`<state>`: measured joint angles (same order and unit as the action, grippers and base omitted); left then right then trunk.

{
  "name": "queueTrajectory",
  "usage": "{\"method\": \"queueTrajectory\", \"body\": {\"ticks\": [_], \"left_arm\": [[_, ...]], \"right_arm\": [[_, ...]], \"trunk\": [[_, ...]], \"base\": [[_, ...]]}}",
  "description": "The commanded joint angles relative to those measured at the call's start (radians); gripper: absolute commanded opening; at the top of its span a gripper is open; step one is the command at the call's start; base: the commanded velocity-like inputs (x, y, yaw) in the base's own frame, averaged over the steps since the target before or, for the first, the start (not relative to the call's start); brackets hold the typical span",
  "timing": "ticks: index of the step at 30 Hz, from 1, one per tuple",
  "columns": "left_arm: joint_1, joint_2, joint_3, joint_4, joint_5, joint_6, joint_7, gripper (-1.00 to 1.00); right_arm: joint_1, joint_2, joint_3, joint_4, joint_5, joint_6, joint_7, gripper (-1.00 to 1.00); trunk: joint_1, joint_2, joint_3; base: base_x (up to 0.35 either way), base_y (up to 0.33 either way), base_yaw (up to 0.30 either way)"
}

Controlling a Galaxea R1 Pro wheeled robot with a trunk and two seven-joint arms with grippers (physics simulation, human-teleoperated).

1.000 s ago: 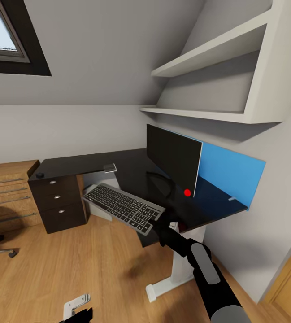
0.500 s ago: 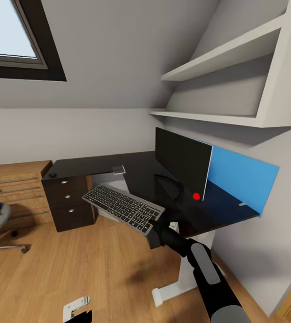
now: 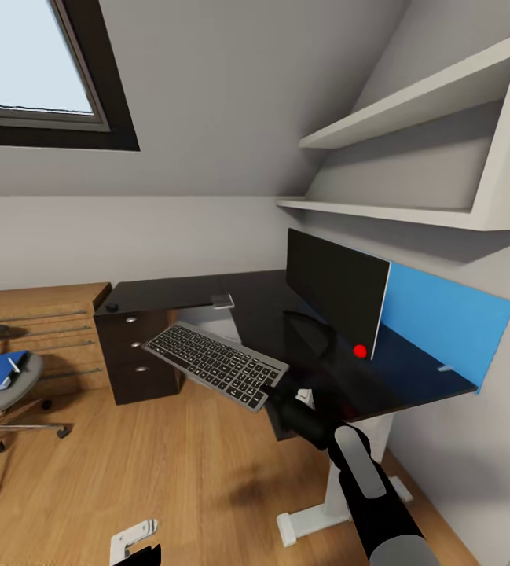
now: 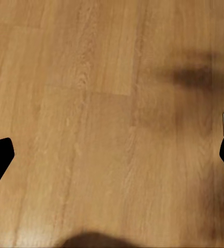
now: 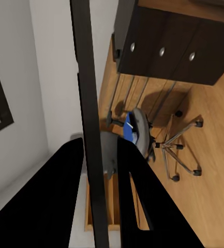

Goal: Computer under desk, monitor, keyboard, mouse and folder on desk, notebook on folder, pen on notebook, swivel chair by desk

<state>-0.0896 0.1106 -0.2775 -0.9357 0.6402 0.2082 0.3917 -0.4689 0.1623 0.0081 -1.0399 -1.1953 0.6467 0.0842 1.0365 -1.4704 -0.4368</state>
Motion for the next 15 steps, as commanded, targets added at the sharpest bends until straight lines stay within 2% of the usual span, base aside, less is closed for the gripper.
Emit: {"method": "queueTrajectory", "body": {"ticks": [1, 7, 15], "left_arm": [[-0.001, 0.001, -0.005, -0.002, 0.007, 0.002, 0.009, 1.00], [-0.001, 0.001, -0.005, -0.002, 0.007, 0.002, 0.009, 1.00], [-0.001, 0.000, -0.005, -0.002, 0.007, 0.002, 0.009, 1.00]], "right_arm": [[-0.001, 0.000, -0.001, 0.000, 0.002, 0.004, 0.004, -1.00], [-0.001, 0.000, -0.001, -0.002, 0.005, 0.004, 0.003, -1.00], [-0.001, -0.002, 0.000, -0.004, 0.000, 0.012, 0.004, -1.00]], "trunk": [[0.000, -0.001, 0.000], [0.000, -0.001, 0.006], [0.000, -0.001, 0.007]], "base": [[0.000, 0.000, 0.145], [0.000, 0.000, 0.108], [0.000, 0.000, 0.013]]}}
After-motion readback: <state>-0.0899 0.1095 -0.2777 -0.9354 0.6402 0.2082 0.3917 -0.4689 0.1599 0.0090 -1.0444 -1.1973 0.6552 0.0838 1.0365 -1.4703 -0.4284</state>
